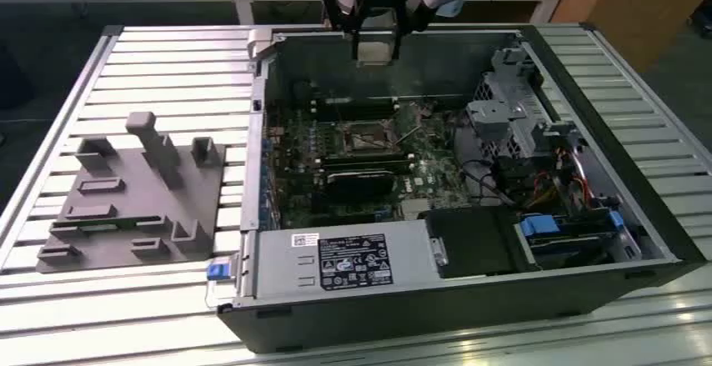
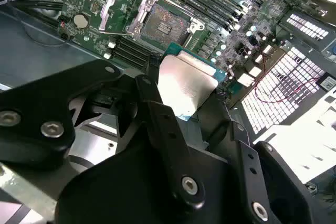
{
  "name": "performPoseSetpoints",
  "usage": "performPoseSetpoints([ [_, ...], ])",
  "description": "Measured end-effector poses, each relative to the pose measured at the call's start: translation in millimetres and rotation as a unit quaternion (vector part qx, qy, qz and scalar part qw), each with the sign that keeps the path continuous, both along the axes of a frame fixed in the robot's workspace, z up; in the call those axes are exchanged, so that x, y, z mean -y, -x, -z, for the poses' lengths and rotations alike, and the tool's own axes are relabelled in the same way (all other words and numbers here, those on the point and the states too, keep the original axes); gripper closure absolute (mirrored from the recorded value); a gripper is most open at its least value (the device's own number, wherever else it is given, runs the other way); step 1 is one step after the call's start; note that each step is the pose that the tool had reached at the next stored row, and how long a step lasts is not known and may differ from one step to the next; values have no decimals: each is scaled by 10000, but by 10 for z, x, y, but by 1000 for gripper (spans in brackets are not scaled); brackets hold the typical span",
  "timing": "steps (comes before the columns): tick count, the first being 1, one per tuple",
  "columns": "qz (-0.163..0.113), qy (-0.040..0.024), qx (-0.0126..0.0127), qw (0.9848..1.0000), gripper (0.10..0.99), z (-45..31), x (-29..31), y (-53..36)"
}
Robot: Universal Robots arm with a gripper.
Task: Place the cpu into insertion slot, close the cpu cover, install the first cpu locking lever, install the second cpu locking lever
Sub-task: 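Place the cpu into insertion slot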
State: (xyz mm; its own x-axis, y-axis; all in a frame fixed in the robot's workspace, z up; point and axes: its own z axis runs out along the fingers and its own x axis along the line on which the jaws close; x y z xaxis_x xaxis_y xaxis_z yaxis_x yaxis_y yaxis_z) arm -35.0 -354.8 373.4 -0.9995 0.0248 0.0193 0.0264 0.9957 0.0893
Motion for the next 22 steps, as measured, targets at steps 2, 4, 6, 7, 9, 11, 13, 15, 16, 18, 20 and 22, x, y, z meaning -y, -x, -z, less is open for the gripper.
performPoseSetpoints([
  [2, 0, 0, 0, 10000, 549, 0, 0, 0],
  [4, 0, 0, 0, 10000, 549, 0, 0, 0],
  [6, 0, 0, 0, 10000, 549, 0, 0, 0],
  [7, 0, 0, 0, 10000, 549, 0, 0, 0],
  [9, 0, 0, 0, 10000, 549, 0, 0, 0],
  [11, 0, 0, 0, 10000, 549, 0, 0, 0],
  [13, 0, 0, 0, 10000, 549, 3, 0, 0],
  [15, 0, 0, 0, 10000, 549, 19, 0, 0],
  [16, 0, 0, 0, 10000, 549, 33, 0, 0],
  [18, 0, 0, 0, 10000, 549, 67, 0, 0],
  [20, -1, 0, 0, 10000, 549, 102, -1, 0],
  [22, 0, 1, 0, 10000, 549, 135, -6, 0],
])
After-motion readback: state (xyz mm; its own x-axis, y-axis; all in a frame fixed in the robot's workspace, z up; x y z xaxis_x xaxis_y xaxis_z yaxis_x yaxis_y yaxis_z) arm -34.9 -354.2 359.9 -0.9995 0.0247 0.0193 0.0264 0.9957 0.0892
